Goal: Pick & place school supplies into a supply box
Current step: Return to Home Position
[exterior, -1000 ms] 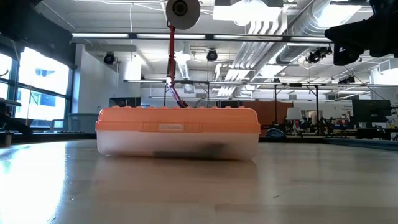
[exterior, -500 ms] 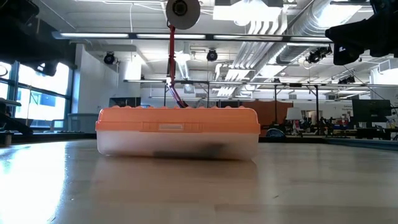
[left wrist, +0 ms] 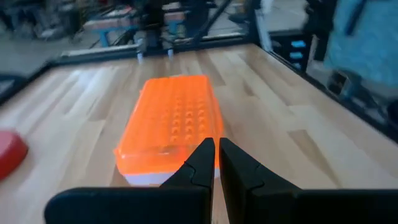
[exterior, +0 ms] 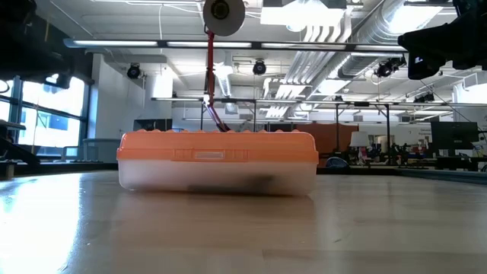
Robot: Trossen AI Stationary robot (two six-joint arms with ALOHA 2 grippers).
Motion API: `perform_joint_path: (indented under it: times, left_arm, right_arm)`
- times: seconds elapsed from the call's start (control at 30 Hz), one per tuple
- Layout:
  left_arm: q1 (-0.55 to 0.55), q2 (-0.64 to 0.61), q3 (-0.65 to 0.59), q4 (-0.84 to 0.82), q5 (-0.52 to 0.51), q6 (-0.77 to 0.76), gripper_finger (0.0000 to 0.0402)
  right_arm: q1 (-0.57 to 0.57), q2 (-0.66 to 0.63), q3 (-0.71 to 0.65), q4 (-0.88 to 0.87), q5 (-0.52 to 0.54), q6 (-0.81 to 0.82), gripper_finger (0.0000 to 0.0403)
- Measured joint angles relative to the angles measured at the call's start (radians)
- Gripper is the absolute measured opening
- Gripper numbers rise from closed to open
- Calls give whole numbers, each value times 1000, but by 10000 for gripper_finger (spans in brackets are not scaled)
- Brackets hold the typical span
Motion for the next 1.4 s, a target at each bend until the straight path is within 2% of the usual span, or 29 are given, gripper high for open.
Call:
perform_joint_path:
  times: [0.23, 0.33, 0.53, 0.63, 0.87, 1.0, 1.4]
  left_arm:
    - [1, 0, 0, 100, 73, 221, 56]
    - [1, 0, 0, 126, 90, 260, 56]
    - [1, 0, -3, 135, 121, 256, 56]
    - [1, -1, -50, 187, 141, 249, 56]
    - [2, 19, -58, 193, 133, 117, 56]
    - [2, 25, -58, 195, 78, 47, 56]
    - [0, 25, -60, 194, 76, 45, 56]
  right_arm:
    - [0, 0, 0, 0, 0, 0, 0]
    - [0, 0, 0, 0, 0, 0, 0]
    - [0, 0, 0, 0, 0, 0, 0]
    - [0, 0, 0, 0, 0, 0, 0]
    - [0, 0, 1, 0, 0, 0, 0]
    - [0, 0, 1, -7, 0, 0, 0]
    - [0, 0, 1, -7, 0, 0, 0]
